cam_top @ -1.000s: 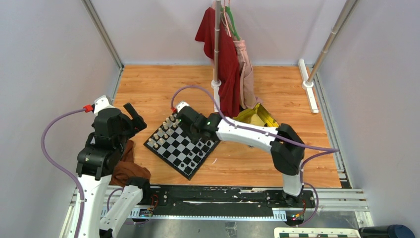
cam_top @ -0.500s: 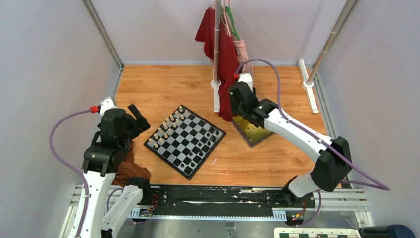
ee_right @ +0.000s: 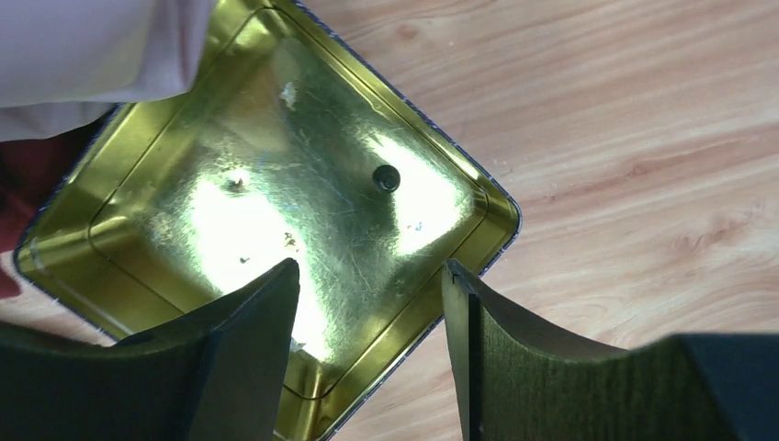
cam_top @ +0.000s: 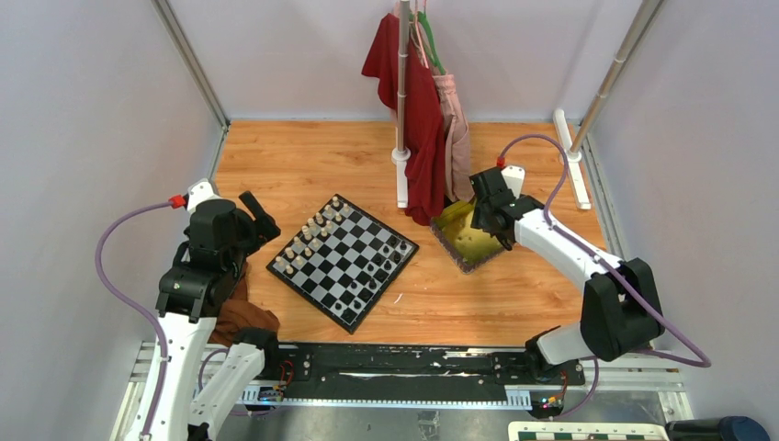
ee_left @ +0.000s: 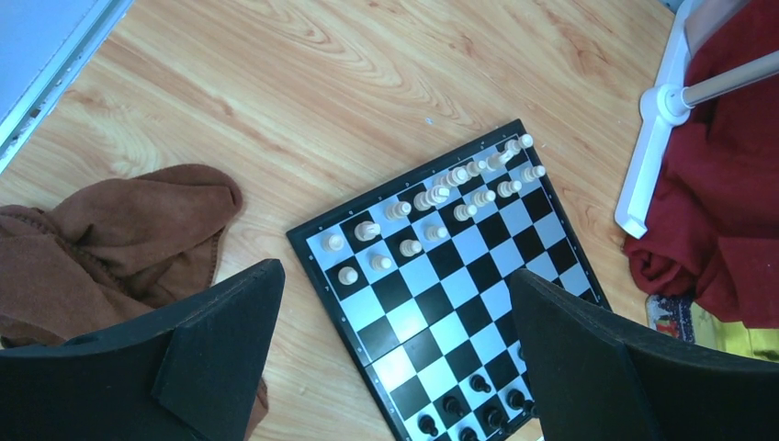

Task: Set up the chess pieces on the board
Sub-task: Pick up the chess piece from the storage box.

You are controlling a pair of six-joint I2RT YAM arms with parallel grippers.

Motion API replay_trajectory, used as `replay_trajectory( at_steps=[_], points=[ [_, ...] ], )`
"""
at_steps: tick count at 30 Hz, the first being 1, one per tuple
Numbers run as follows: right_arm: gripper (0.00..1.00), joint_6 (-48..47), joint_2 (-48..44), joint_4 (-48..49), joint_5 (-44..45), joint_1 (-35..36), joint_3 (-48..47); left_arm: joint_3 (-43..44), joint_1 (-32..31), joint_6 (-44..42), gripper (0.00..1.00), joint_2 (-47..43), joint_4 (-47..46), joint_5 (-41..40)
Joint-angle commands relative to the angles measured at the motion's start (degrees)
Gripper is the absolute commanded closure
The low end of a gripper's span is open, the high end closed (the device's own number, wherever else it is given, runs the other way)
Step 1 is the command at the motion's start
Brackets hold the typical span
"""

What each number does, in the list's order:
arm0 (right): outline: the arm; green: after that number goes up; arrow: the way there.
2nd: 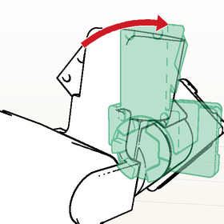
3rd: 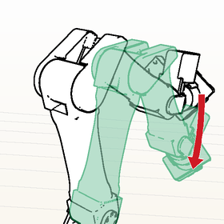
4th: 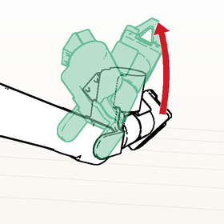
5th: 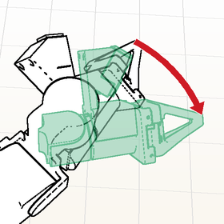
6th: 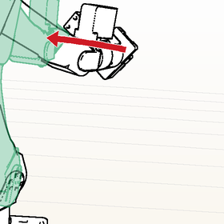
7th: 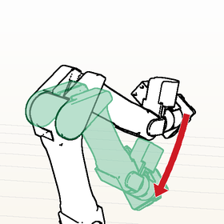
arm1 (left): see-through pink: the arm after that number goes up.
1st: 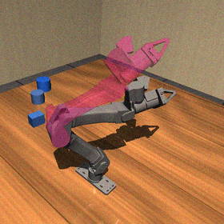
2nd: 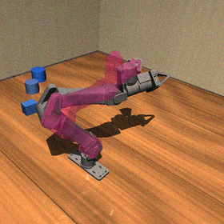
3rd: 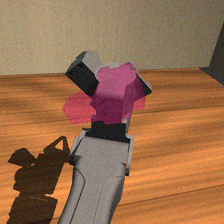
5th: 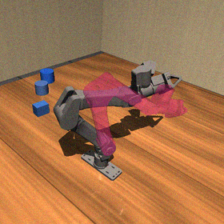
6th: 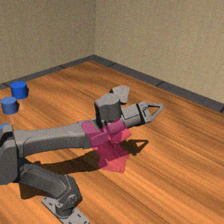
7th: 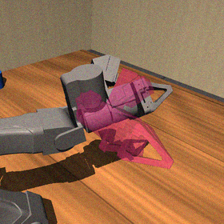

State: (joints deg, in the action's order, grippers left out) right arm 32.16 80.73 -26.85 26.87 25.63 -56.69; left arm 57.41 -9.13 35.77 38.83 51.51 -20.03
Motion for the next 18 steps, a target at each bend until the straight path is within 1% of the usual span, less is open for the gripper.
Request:
replay_trajectory(
  at_steps=[1, 6, 18],
  points=[
    [0.38, 4.8, -0.3, 0.9, -2.6, -3.4, 1.9, -0.9, 0.4, 0.2, 0.00, 0.3, -1.0, 0.1],
    [0.40, 5.6, 2.4, 2.1, -4.5, -5.4, 2.0, -1.0, 0.4, 0.1, 0.00, 0.4, -1.1, -0.1],
    [0.46, 5.8, 8.8, 5.0, -5.1, -7.7, 1.3, -1.8, 0.4, -0.3, 0.00, 0.9, -1.3, -0.7]
  ],
)
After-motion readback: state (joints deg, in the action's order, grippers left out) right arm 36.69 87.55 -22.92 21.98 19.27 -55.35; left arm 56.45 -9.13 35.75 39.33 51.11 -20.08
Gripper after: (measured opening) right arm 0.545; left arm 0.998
